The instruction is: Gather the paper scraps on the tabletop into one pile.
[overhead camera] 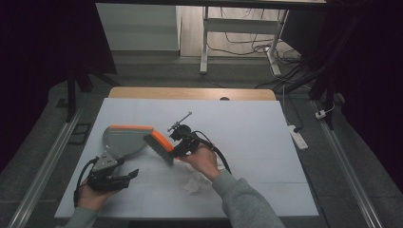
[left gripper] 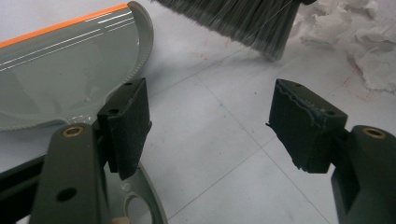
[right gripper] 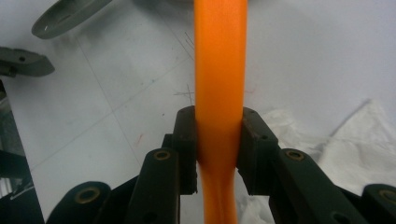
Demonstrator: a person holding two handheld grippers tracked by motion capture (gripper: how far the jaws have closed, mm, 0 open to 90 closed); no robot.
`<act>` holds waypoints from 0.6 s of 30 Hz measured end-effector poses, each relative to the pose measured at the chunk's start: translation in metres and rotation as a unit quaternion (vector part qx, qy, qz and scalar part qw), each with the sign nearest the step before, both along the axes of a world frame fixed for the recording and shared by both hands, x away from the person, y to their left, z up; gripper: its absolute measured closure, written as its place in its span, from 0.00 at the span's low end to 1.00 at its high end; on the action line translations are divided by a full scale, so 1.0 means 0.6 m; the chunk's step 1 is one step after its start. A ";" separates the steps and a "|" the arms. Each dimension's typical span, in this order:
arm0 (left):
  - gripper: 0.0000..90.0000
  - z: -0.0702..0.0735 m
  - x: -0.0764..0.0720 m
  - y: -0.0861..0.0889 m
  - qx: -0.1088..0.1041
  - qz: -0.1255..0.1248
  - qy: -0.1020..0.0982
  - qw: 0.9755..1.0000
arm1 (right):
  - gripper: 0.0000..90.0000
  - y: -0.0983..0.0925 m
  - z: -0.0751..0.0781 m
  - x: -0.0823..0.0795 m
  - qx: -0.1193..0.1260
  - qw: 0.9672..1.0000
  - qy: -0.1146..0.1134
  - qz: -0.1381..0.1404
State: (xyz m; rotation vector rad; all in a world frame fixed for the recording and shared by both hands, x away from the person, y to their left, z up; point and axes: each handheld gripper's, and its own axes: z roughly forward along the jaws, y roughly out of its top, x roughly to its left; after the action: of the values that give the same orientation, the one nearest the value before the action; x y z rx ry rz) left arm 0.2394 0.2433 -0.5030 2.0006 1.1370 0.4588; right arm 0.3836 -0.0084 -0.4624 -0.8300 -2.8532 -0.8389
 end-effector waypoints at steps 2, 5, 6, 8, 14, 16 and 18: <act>0.33 0.000 0.000 0.000 0.000 -0.001 0.001 1.000 | 0.79 0.002 -0.006 0.003 -0.002 1.000 0.007 -0.003; 0.33 0.000 0.000 0.000 -0.001 -0.001 0.000 1.000 | 0.79 -0.007 -0.007 0.011 -0.014 1.000 0.007 -0.020; 0.33 0.000 0.000 0.000 -0.002 0.000 0.000 1.000 | 0.79 -0.014 -0.007 0.014 -0.021 0.999 0.005 -0.028; 0.33 0.000 -0.001 0.000 -0.004 0.000 0.000 1.000 | 0.79 -0.032 -0.007 0.020 -0.033 0.998 0.011 -0.054; 0.33 0.000 0.000 -0.002 -0.005 -0.001 0.000 1.000 | 0.79 -0.089 0.004 0.027 -0.045 0.995 0.006 -0.086; 0.33 0.000 0.000 -0.002 -0.004 -0.002 0.000 1.000 | 0.79 -0.101 0.013 0.026 -0.037 0.996 0.001 -0.082; 0.33 0.000 -0.001 -0.002 -0.003 -0.001 -0.001 1.000 | 0.79 -0.110 0.029 0.021 -0.019 0.996 -0.002 -0.082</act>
State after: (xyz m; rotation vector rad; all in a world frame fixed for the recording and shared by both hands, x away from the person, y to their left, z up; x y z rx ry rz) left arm 0.2389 0.2421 -0.5029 1.9948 1.1338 0.4559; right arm 0.3960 -0.0742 -0.4451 -1.0817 -2.8416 -0.8058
